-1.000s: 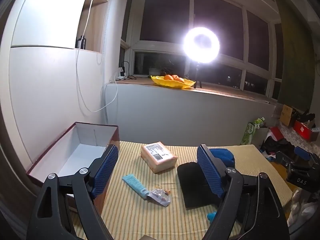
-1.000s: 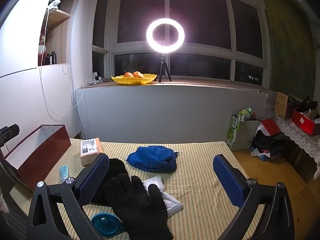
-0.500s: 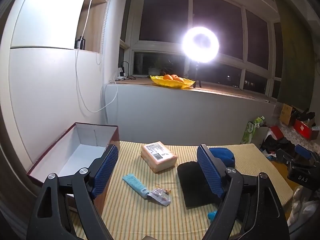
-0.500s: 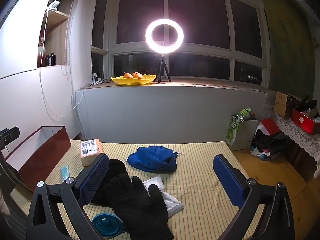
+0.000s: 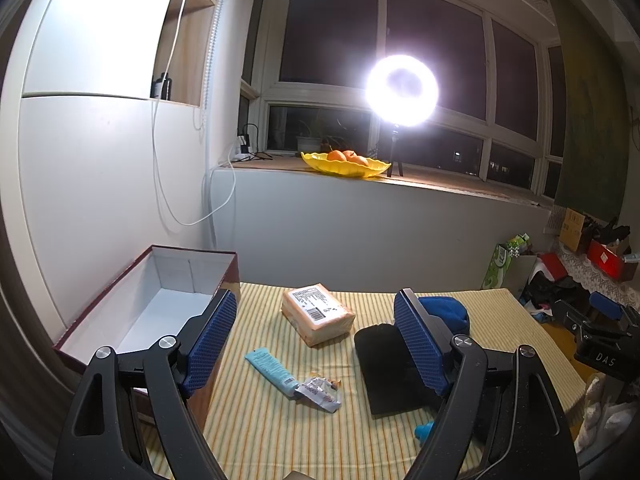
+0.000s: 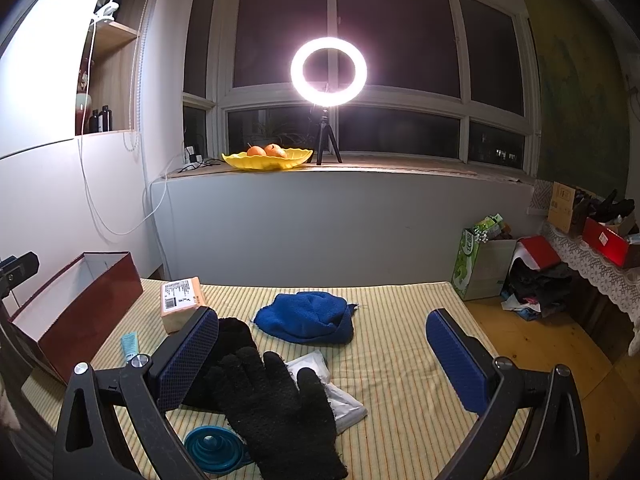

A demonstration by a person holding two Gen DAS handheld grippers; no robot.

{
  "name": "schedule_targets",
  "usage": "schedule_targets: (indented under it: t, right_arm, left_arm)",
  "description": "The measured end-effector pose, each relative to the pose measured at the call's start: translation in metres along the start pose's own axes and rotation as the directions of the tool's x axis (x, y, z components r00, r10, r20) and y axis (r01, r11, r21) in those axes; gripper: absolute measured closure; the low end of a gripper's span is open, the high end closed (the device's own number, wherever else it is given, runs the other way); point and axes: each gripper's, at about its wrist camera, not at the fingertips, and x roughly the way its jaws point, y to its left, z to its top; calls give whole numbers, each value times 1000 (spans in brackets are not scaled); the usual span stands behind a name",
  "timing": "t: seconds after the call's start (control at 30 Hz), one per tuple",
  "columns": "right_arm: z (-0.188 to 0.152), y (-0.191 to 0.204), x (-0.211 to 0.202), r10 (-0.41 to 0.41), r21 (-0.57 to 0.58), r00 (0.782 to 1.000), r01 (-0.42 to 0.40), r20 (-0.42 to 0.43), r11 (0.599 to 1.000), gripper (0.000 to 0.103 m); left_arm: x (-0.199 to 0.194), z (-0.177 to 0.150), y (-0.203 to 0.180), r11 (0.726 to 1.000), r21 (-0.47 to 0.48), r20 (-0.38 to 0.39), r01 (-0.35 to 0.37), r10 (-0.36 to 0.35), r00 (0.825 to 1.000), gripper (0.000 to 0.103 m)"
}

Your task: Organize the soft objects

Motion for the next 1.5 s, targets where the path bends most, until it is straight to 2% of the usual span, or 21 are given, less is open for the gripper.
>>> schedule_targets:
  t: [1.5]
  right_arm:
    - [-7, 0, 6, 10, 15, 1000, -9, -28, 1000, 1]
  left_arm:
    - [2, -2, 0, 1000, 3, -13, 2, -2, 1000, 22]
